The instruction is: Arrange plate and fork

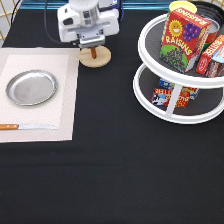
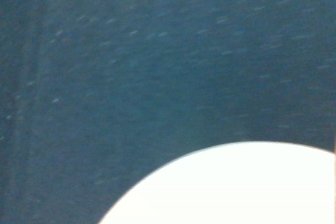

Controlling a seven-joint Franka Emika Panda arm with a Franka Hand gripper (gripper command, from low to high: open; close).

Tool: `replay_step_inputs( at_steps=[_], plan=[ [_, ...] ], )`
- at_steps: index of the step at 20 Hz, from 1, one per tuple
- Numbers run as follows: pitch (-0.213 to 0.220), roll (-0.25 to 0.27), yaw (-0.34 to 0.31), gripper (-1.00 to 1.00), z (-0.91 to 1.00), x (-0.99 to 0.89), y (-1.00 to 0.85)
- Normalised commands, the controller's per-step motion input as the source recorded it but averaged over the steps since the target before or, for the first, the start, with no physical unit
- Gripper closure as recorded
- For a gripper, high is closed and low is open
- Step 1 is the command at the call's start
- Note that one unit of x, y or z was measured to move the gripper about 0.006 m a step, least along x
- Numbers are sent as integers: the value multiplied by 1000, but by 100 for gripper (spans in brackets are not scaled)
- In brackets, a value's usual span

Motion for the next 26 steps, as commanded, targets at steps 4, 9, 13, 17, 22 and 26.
replay_step_inputs(
  at_steps=[4, 9, 13, 17, 22, 26],
  plan=[
    [-65, 0, -239, 100, 153, 122, -183],
    [-111, 18, -330, 100, 0, 21, 0],
    [-84, 73, -344, 100, -1, -41, 0],
    [-12, 136, -298, 100, 41, -119, -35],
    [0, 133, -214, 100, 130, -100, -287],
    [9, 111, -188, 100, 26, -171, -409]
  ],
)
